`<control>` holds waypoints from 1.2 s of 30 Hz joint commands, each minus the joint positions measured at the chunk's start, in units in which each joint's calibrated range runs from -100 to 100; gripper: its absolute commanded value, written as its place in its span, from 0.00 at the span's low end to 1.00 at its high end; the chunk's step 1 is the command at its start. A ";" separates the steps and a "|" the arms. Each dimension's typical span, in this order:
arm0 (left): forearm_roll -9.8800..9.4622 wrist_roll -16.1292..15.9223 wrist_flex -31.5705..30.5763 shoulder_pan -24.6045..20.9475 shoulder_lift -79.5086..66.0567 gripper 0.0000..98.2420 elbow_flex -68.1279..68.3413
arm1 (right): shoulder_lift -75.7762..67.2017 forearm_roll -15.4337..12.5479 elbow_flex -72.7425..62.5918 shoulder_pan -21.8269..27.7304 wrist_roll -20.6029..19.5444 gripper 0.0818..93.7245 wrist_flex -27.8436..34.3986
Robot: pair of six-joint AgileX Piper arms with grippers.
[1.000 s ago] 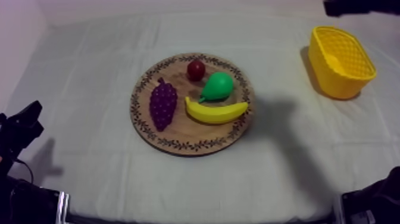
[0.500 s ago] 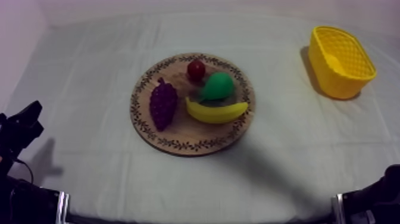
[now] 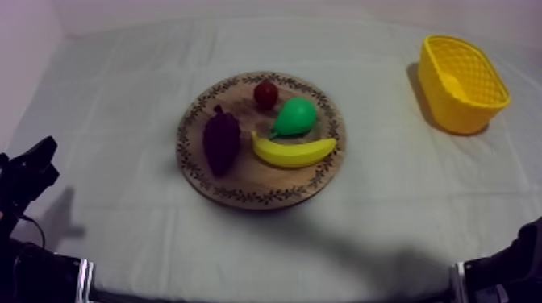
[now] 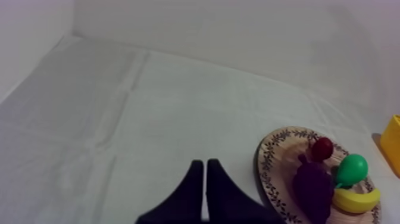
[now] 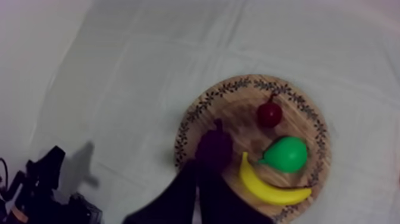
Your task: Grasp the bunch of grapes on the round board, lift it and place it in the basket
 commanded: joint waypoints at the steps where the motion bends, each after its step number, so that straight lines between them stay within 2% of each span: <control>1: -0.04 0.01 -0.05 0.00 0.00 0.00 -0.02 | 2.22 0.25 -1.23 -0.08 -1.67 0.00 0.63; 9: -0.04 0.01 -0.05 0.00 0.00 0.00 -0.02 | 9.58 0.72 -2.07 -0.77 -5.00 0.00 1.19; 21: -0.04 0.01 -0.05 0.00 0.00 0.00 -0.02 | 17.16 -0.41 -3.45 -0.39 -9.03 0.00 1.44; 29: -0.04 0.01 -0.05 0.00 0.00 0.00 -0.02 | 18.48 -2.53 -3.10 -0.40 -9.48 0.33 1.39; 36: -0.04 0.01 -0.05 0.00 0.00 0.00 -0.02 | 18.99 -5.13 -1.50 -0.86 -6.08 0.61 1.37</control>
